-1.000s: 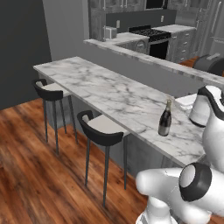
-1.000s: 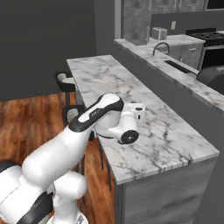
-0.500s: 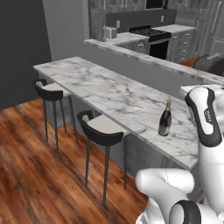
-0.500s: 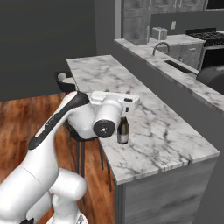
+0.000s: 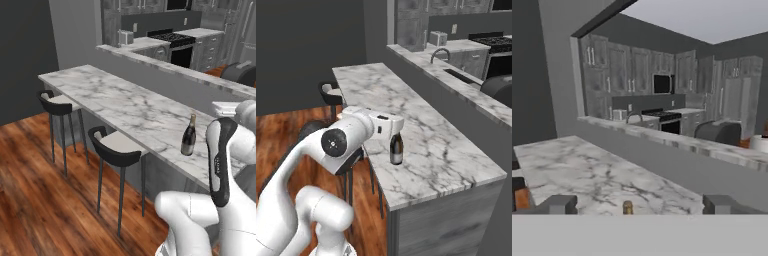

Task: Get the candle and the wine from the cabinet and move them to the dining counter.

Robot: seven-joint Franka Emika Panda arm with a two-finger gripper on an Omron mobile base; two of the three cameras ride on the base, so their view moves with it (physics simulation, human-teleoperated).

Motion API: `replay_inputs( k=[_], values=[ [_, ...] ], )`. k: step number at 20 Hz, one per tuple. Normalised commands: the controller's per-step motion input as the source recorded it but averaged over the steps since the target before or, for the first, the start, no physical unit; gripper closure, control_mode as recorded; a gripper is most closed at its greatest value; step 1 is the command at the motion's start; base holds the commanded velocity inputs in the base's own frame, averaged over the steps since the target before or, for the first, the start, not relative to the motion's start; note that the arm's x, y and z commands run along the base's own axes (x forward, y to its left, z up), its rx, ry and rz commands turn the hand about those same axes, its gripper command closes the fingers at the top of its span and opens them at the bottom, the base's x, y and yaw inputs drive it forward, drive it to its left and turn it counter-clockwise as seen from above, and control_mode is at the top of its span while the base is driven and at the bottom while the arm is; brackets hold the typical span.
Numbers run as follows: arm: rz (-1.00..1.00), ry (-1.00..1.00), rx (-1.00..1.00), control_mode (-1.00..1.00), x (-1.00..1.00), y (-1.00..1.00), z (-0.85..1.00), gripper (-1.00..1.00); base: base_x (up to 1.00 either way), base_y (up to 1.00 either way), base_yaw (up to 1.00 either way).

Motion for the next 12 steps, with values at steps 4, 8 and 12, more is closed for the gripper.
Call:
replay_inputs(
  k=[4, 8, 12],
  values=[
    [-0.12, 0.21, 0.0, -1.0, -0.88, 0.0, 0.17, -1.0, 0.0, 0.0, 0.0],
    [-0.12, 0.21, -0.02, -1.0, -0.77, 0.01, 0.07, -1.0, 0.0, 0.0, 0.0],
    [-0.12, 0.16, -0.07, -1.0, -0.53, 0.13, -0.06, -1.0, 0.0, 0.0, 0.0]
  ],
)
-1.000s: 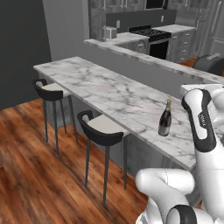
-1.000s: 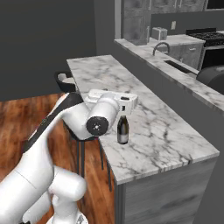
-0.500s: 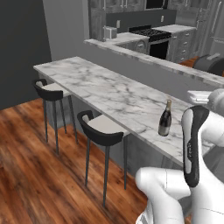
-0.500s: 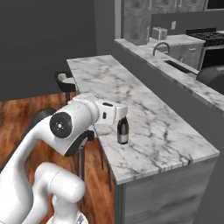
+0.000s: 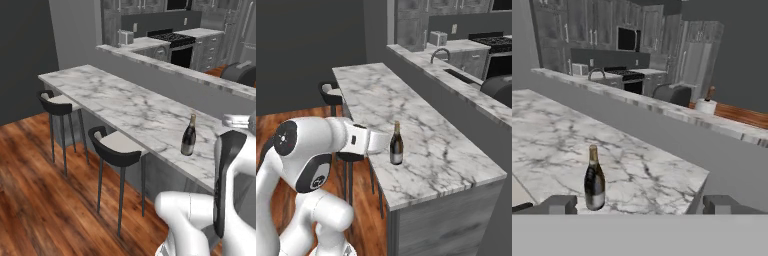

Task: Get the candle and the wine from the cabinet and move them to the dining counter.

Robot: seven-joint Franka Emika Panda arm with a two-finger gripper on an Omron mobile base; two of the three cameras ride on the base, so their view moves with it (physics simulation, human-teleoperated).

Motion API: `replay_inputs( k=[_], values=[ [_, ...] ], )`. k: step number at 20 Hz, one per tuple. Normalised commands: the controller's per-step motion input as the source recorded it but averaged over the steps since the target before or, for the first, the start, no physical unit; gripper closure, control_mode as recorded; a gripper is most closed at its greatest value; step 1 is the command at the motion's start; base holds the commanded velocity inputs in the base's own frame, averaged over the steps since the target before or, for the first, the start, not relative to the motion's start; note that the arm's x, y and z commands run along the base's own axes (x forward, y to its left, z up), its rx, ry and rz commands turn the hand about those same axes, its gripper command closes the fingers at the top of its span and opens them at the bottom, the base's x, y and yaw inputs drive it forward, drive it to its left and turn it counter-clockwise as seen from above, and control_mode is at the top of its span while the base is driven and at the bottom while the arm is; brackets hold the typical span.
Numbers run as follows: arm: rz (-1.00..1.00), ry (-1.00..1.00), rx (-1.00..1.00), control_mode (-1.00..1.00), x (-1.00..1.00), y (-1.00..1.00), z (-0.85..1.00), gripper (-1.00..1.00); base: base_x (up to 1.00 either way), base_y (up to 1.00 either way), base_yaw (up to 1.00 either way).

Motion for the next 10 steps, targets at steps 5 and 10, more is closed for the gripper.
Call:
replay_inputs(
  k=[5, 10],
  values=[
    [-0.03, 0.07, -0.03, -1.0, -0.04, 0.07, -0.07, -1.0, 0.0, 0.0, 0.0],
    [0.0, -0.03, 0.0, -1.0, -0.31, 0.0, -0.04, -1.0, 0.0, 0.0, 0.0]
  ],
)
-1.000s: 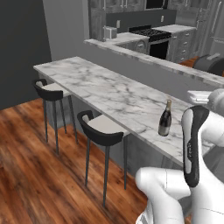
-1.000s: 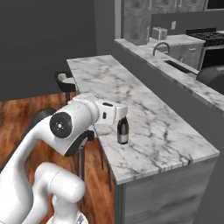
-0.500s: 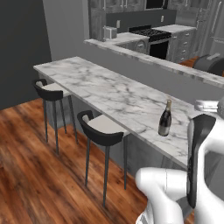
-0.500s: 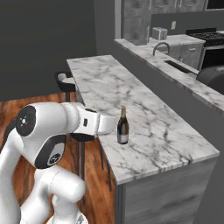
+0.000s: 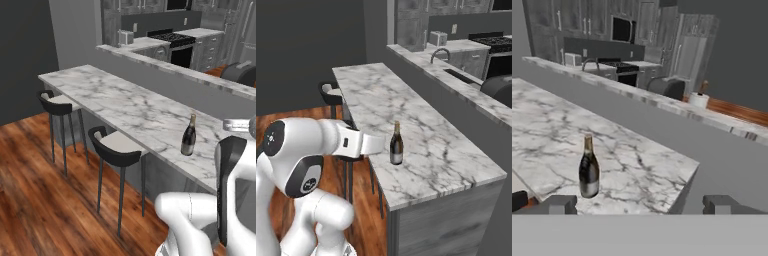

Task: Get the candle and the wine from the cabinet and move them to the dining counter.

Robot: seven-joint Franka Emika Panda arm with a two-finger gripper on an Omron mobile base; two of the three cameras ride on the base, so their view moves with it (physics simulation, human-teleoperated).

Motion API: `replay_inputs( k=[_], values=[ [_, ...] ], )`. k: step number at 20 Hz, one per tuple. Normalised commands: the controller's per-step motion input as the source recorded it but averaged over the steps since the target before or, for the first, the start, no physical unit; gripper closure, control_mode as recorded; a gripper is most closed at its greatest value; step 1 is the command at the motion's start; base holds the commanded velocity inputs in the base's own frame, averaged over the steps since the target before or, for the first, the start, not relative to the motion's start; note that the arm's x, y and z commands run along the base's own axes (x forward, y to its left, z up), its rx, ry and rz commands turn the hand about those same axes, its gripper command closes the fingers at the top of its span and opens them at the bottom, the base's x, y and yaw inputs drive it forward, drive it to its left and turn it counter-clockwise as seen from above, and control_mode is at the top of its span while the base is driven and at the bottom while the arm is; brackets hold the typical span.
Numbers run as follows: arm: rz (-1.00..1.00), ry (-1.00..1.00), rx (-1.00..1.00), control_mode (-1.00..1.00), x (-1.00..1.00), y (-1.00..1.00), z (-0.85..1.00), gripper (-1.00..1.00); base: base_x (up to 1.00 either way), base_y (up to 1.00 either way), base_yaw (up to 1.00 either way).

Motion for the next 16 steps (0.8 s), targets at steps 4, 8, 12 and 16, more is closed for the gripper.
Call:
replay_inputs(
  k=[4, 8, 12, 16],
  values=[
    [0.0, 0.0, 0.0, 1.0, 0.0, 0.0, 0.0, -1.0, -1.0, -0.06, -0.13],
    [0.0, 0.0, 0.0, 1.0, 0.0, 0.0, 0.0, -1.0, -1.0, -0.26, -0.18],
    [0.0, 0.0, 0.0, 1.0, 0.0, 0.0, 0.0, -1.0, -0.97, -0.37, -0.19],
    [0.0, 0.0, 0.0, 1.0, 0.0, 0.0, 0.0, -1.0, -0.66, -0.65, -0.21]
  ],
)
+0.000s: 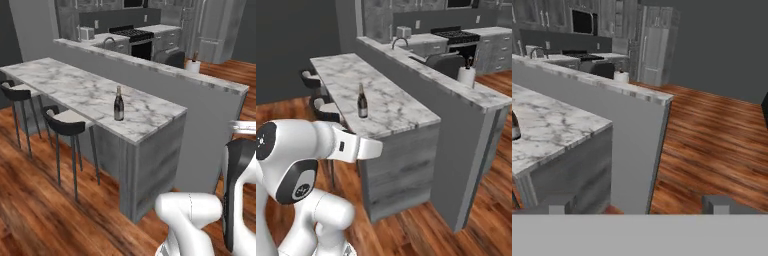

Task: Get the candle and the wine from the cabinet and move them to the dining counter.

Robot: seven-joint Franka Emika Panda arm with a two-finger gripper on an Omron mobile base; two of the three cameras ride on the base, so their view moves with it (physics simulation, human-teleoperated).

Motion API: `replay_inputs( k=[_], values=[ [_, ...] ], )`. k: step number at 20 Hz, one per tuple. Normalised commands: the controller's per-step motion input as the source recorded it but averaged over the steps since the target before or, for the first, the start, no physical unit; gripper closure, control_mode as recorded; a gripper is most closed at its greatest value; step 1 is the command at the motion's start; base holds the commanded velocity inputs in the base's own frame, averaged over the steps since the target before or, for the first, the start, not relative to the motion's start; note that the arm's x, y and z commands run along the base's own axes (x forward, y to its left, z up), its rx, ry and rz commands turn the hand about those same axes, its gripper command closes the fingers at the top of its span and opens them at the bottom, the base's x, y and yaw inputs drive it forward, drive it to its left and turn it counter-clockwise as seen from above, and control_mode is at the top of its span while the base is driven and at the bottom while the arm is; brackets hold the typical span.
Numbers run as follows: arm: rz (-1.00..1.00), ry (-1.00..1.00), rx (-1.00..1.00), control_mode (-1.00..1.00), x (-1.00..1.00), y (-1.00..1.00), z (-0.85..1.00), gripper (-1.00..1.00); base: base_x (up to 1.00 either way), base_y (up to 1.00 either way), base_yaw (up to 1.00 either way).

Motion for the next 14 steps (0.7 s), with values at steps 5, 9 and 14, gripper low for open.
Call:
replay_inputs(
  k=[5, 9, 14],
  values=[
    [0.0, 0.0, 0.0, 1.0, 0.0, 0.0, 0.0, -1.0, -0.24, -0.96, -0.18],
    [0.0, 0.0, 0.0, 1.0, 0.0, 0.0, 0.0, -1.0, 0.0, -1.0, -0.19],
    [0.0, 0.0, 0.0, 1.0, 0.0, 0.0, 0.0, -1.0, 0.31, -1.0, -0.18]
  ],
)
